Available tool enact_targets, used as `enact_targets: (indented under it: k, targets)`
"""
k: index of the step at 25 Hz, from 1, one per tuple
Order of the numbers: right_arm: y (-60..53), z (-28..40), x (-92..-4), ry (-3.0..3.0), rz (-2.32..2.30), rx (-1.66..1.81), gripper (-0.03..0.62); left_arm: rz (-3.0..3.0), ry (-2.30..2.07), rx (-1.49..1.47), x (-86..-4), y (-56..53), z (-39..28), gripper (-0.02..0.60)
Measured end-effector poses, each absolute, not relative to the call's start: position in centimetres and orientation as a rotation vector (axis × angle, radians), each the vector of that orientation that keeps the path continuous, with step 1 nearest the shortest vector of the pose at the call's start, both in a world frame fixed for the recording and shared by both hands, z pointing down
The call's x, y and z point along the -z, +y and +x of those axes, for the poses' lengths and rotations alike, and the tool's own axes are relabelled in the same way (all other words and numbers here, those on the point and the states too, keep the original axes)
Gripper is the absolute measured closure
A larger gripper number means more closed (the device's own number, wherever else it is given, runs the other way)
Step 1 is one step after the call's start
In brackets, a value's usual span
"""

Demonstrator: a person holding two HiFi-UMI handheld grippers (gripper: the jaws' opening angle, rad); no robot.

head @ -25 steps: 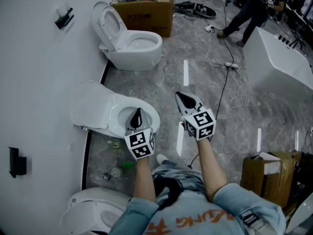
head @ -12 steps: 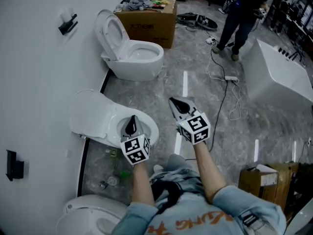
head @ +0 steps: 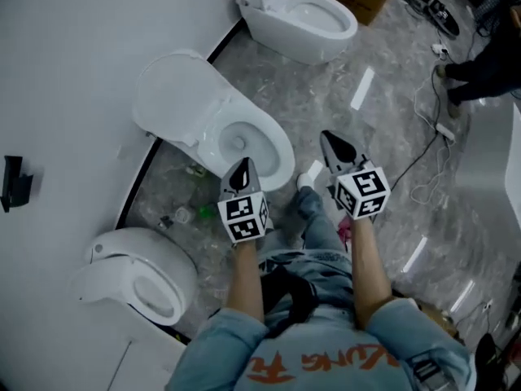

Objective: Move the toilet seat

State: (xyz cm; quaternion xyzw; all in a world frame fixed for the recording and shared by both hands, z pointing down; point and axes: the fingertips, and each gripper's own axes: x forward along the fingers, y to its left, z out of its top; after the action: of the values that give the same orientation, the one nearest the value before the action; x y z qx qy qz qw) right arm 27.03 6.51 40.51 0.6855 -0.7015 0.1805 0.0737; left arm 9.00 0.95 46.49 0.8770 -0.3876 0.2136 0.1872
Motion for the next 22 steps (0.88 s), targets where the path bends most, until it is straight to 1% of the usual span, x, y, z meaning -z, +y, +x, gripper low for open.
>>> enact_targets:
  k: [6,10,20,22]
  targets:
    - [2.2,27.5,-48.4,-2.231,1.739,-0.708,0.594,2.263,-1.15,-0.723,-53.8,1.8,10.1,0.58]
    - [0.5,26.6,-54.0,-2.257,1.554,-0.785,0.594,2.18,-1.143,-0.787,-58.6,2.3,11.0,0.58]
    - [-1.1,20.6,-67.5,-2.294,0.981,-0.778,0.592,2.058,-1.071,-0.967,-71.2,2.1,9.6,0.58]
    - [-1.0,19.1,-69.9,-2.299,0.894,-0.773,0.583,2.063,-1.031,-0.994,-73.6,2.3,9.6,0.58]
